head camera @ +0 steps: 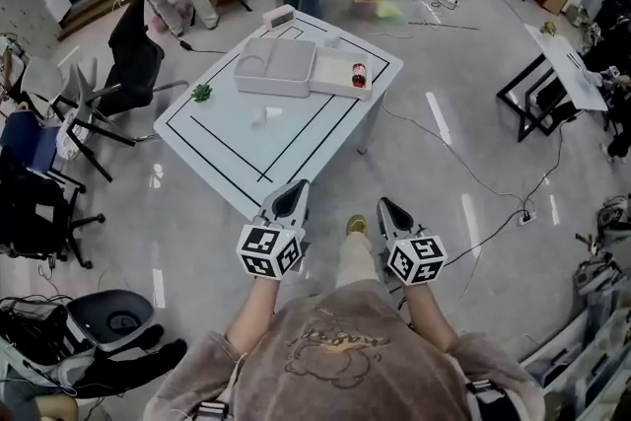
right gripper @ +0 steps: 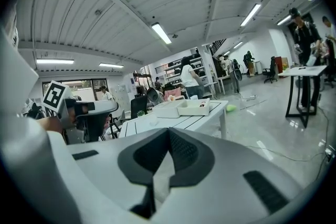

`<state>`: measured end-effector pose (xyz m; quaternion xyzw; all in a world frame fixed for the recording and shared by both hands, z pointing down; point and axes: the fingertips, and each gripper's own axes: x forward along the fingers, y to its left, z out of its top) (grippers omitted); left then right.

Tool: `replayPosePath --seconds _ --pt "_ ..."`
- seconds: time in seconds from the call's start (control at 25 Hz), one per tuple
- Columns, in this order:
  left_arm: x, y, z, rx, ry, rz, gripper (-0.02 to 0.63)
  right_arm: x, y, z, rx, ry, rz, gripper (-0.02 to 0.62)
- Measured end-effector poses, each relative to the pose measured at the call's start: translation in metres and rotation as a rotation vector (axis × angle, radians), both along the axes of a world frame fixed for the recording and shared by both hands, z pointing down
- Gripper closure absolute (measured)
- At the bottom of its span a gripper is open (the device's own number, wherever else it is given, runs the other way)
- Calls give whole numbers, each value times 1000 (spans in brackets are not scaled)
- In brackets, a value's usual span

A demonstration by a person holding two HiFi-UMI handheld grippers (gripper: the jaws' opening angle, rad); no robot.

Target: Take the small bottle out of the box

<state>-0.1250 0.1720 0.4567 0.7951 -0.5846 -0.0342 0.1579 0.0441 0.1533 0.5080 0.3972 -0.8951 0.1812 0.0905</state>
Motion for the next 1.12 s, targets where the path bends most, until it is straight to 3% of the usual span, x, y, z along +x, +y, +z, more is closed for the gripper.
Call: replayPosePath --seconds 1.12 --pt "-3 -259 -29 -25 38 -85 600 -6 -276 -18 -42 -7 -119 599"
